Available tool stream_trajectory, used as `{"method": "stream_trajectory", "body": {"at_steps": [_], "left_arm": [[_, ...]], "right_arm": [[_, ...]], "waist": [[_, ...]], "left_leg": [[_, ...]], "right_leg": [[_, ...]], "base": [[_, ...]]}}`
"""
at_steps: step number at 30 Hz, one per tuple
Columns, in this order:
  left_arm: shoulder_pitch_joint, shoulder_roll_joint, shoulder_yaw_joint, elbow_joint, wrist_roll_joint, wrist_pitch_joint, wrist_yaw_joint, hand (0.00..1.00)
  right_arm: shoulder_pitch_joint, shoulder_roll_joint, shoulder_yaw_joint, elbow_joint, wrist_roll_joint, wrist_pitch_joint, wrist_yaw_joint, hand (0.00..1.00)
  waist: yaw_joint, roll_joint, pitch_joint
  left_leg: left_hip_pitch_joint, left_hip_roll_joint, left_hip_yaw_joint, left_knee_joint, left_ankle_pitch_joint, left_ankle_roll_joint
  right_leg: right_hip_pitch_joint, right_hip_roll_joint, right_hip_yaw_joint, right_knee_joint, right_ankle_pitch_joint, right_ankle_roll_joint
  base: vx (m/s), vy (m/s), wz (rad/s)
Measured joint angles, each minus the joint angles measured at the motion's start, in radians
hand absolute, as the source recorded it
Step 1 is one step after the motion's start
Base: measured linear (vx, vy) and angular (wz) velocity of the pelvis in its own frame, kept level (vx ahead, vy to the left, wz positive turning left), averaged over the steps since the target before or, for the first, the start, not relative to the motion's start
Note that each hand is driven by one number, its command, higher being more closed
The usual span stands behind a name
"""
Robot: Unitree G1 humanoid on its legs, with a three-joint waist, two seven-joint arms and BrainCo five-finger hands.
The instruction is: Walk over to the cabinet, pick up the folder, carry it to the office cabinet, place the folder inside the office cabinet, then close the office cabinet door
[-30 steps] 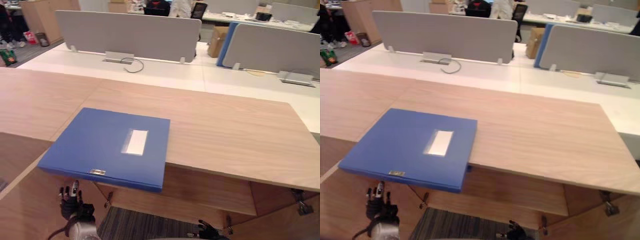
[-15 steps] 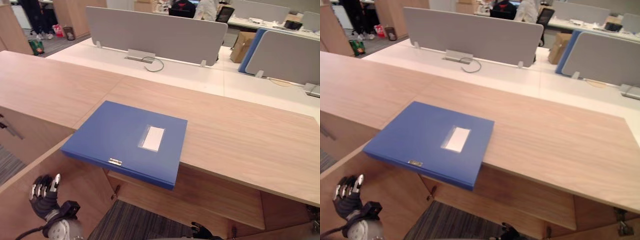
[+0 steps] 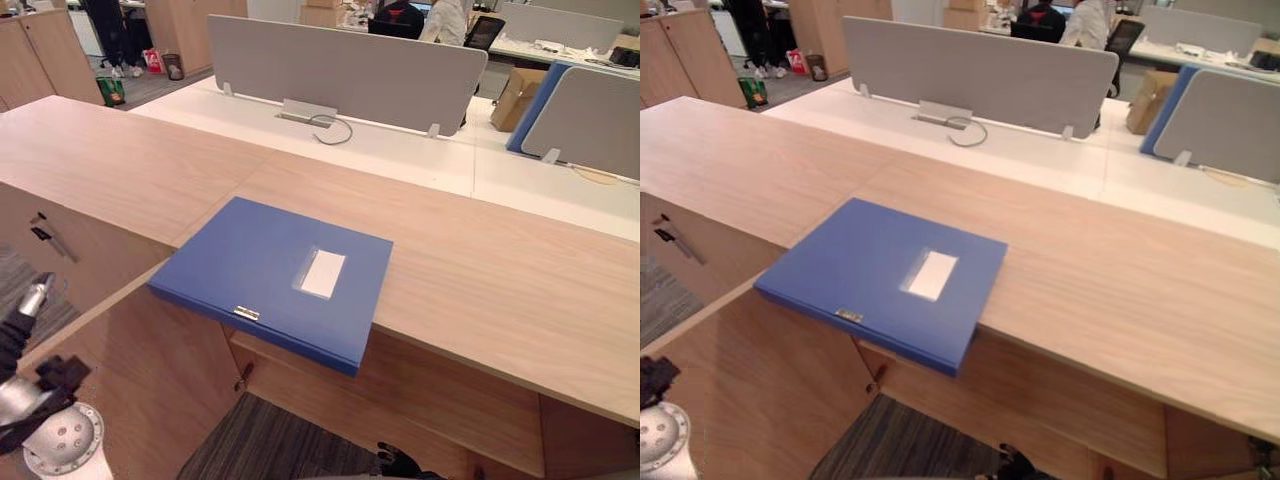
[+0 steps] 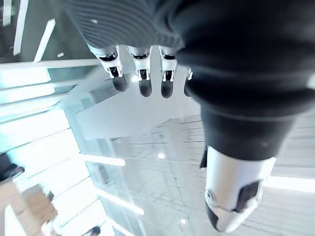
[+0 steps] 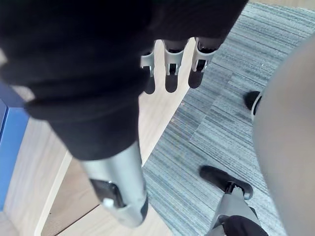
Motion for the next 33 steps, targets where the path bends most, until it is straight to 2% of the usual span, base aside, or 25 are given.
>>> {"method": "stream_trajectory", "body": {"at_steps": [4,6,11,18,27,33], "left_arm": [[0.000,0.101,-0.065,-0.035,0.215,0.013,0.024,0.00],[0.001,0.148,-0.089,-0.035,0.290,0.000,0.023,0.00],[0.008,0.162,-0.111,-0.033,0.385,-0.009,0.040,0.00],[0.074,0.166,-0.164,-0.034,0.380,-0.086,0.021,0.00],[0.092,0.190,-0.292,-0.033,0.278,-0.165,-0.052,0.00],[0.115,0.230,-0.295,-0.033,0.269,-0.178,-0.065,0.00]], "right_arm": [[-0.011,0.002,-0.004,0.039,0.000,-0.022,0.002,0.00],[-0.016,0.001,-0.005,0.059,0.000,-0.035,0.002,0.00],[-0.023,-0.007,-0.005,0.086,0.001,-0.054,0.002,0.00],[-0.024,-0.031,-0.005,0.113,0.002,-0.062,0.002,0.00],[-0.032,-0.037,-0.001,0.116,0.001,-0.062,0.002,0.00],[-0.034,-0.043,0.003,0.116,0.000,-0.062,0.002,0.00]], "waist": [[0.016,0.006,-0.005],[0.021,0.006,-0.005],[0.027,0.011,-0.004],[0.029,0.017,-0.004],[0.027,0.029,0.002],[0.028,0.039,0.005]], "left_leg": [[0.005,-0.002,0.000,-0.002,0.001,0.000],[0.003,-0.003,0.000,0.000,0.001,0.000],[0.003,0.001,0.000,0.002,0.004,-0.005],[0.002,0.002,0.005,0.002,0.004,-0.005],[-0.009,0.002,0.008,0.012,0.004,-0.005],[-0.007,0.008,0.022,0.012,0.003,-0.005]], "right_leg": [[0.001,-0.001,0.002,-0.002,0.000,0.000],[0.000,0.001,0.004,-0.003,0.000,0.000],[-0.001,0.006,0.008,-0.003,0.000,0.000],[-0.010,0.007,0.020,-0.002,0.000,0.000],[-0.015,0.007,0.026,0.002,0.000,0.000],[-0.025,0.011,0.041,0.003,0.000,0.000]], "base": [[0.00,0.000,0.00],[0.00,0.000,0.00],[-0.02,-0.004,-0.01],[-0.03,0.008,-0.02],[0.00,0.000,0.00],[-0.03,0.012,-0.06]]}}
